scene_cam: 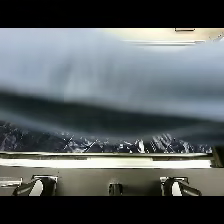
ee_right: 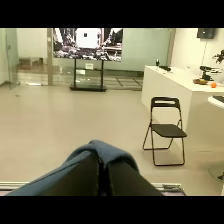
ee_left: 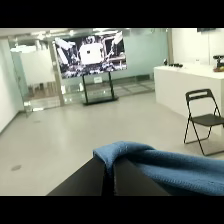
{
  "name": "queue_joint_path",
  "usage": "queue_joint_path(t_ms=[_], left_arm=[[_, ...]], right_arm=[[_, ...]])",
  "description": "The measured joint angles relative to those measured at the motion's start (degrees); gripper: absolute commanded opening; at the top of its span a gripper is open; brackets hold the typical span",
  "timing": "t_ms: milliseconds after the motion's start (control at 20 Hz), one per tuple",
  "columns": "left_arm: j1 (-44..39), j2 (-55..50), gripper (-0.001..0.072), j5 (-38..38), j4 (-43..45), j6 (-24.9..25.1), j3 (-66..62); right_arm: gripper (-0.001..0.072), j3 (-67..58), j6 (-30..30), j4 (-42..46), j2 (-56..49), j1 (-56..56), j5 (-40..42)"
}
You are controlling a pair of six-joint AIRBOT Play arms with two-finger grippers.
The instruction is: Fold the clothes and pants, and hang the long-sleeved shirts on hangers.
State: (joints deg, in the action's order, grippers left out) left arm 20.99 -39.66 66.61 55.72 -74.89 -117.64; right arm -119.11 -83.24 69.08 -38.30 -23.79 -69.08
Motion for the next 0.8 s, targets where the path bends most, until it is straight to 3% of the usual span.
queue_joint_path(t_ms=[250,500,650,800], left_arm=[[0.00,-0.70,0.0016,8.02,1.99,-1.20,5.77],[-2.16,-5.51,0.0015,11.58,1.97,-1.01,30.60],[-4.57,-12.00,0.0016,7.30,2.95,-0.48,44.81],[-5.81,-22.64,0.0016,2.89,2.93,-0.24,51.01]], right_arm=[[0.0031,0.24,-1.92,0.63,-2.89,0.00,-11.04],[0.0031,16.02,-4.52,-4.13,-15.85,1.70,-28.04],[0.0032,33.07,-5.77,-1.27,-24.13,8.31,-27.28],[0.0033,41.48,-7.91,-0.22,-34.64,14.45,-17.44]])
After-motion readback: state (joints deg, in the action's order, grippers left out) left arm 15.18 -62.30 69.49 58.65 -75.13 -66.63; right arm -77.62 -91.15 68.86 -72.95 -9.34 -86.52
